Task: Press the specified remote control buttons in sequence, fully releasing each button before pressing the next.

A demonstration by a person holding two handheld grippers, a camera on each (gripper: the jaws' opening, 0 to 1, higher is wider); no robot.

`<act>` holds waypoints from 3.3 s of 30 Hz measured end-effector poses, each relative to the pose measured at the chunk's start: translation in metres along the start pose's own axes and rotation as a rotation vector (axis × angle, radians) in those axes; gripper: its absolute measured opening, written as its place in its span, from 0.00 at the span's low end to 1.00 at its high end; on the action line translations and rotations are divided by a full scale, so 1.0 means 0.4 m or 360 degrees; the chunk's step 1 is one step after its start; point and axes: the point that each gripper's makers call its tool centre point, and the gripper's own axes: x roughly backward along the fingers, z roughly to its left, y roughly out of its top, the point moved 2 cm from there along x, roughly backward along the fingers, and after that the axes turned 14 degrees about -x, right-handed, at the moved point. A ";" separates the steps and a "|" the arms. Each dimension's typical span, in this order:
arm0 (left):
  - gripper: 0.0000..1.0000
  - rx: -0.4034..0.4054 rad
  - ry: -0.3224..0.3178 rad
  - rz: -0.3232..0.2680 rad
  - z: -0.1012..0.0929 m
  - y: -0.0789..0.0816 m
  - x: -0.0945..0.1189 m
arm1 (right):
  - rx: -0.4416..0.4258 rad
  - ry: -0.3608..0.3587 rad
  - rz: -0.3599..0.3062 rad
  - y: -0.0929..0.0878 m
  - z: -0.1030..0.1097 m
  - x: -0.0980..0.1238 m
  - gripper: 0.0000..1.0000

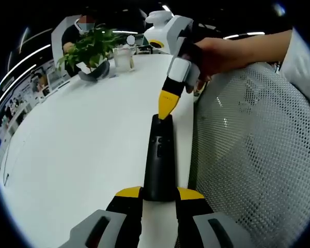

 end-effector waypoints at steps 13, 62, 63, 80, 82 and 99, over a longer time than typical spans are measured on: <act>0.24 0.0006 -0.0002 0.0006 0.001 0.001 0.000 | 0.0112 -0.0062 0.0006 -0.002 -0.004 -0.009 0.00; 0.23 -0.0016 -0.0030 0.0002 -0.007 0.009 -0.004 | 0.0383 -0.0126 -0.0002 -0.013 0.020 -0.022 0.00; 0.23 -0.0016 -0.0034 0.0003 -0.008 0.010 -0.005 | 0.0399 -0.0119 -0.0006 -0.015 0.027 -0.021 0.00; 0.24 -0.0033 -0.0041 -0.0003 -0.012 0.015 -0.007 | 0.0540 -0.0187 -0.0030 -0.018 0.023 -0.030 0.00; 0.24 -0.0037 -0.0040 -0.0003 -0.012 0.015 -0.007 | 0.0567 -0.0189 -0.0031 -0.020 0.024 -0.030 0.00; 0.24 -0.0017 -0.0034 -0.0006 -0.012 0.014 -0.008 | 0.0526 -0.0231 -0.0029 -0.012 0.023 -0.036 0.00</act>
